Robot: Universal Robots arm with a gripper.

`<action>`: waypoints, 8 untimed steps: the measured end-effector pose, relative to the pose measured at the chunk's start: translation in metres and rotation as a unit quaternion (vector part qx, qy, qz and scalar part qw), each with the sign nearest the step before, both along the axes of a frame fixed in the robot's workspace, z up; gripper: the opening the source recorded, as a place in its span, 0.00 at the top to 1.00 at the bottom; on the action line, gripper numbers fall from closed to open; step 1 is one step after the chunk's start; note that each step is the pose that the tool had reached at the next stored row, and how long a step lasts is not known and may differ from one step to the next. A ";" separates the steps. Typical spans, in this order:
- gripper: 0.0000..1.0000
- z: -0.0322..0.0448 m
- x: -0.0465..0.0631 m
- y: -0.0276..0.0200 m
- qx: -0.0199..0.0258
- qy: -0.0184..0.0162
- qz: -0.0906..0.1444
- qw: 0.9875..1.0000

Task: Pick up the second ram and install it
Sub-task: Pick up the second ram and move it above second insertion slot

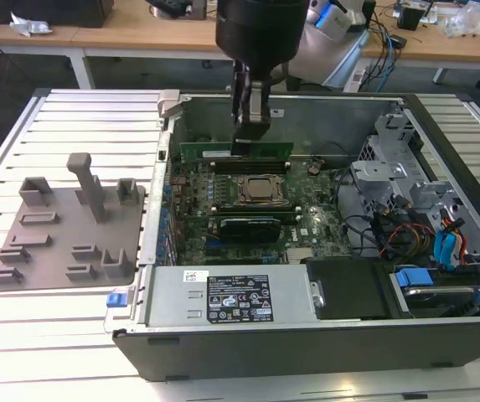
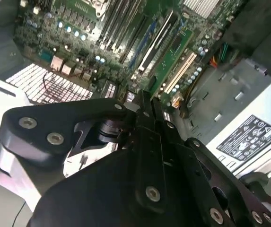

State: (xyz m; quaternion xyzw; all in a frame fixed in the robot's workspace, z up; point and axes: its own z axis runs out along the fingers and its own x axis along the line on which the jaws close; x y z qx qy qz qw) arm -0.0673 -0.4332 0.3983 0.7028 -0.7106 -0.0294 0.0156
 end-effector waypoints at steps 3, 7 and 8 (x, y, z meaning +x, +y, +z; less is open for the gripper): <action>0.87 -0.0038 0.015 0.0030 0.000 0.000 0.000 1.000; 0.87 -0.0106 0.034 0.0100 0.000 0.001 0.000 1.000; 0.87 -0.0130 0.034 0.0106 0.000 0.001 0.000 1.000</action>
